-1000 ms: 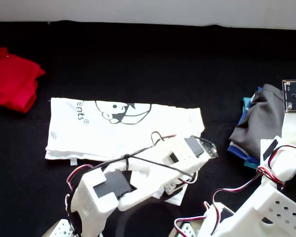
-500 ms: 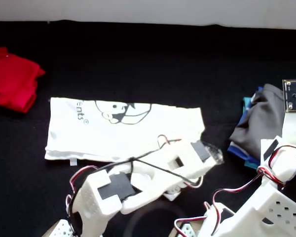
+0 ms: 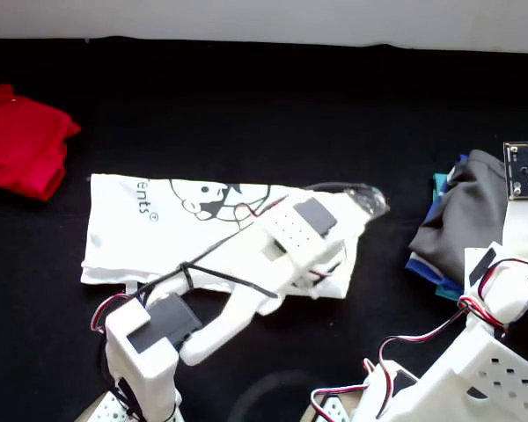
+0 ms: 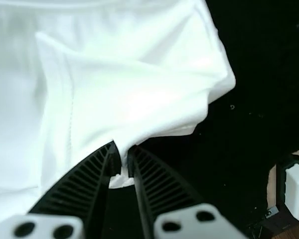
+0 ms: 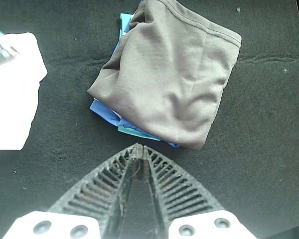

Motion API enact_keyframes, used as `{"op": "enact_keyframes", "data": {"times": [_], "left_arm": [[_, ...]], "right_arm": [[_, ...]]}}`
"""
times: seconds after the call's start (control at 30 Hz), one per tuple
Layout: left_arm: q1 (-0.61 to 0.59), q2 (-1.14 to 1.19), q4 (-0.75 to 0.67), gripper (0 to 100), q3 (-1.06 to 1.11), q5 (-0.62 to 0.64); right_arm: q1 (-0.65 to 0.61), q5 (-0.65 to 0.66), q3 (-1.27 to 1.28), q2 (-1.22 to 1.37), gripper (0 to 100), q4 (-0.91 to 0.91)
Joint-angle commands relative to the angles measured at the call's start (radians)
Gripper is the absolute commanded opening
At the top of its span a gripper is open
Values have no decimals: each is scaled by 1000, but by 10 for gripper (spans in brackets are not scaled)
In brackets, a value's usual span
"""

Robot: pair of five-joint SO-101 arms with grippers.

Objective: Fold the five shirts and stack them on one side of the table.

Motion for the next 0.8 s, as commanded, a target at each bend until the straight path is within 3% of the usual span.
{"op": "enact_keyframes", "data": {"times": [0.0,0.17,0.43,0.77], "left_arm": [[-53,-54,-84,14,-22,3],[-97,-4,-130,139,-36,6],[-182,196,-118,140,-183,2],[-213,259,135,140,-530,2]], "right_arm": [[2,11,2,-10,19,8],[2,11,2,-10,19,8],[8,11,2,-12,19,8],[8,11,-2,-12,19,8]]}}
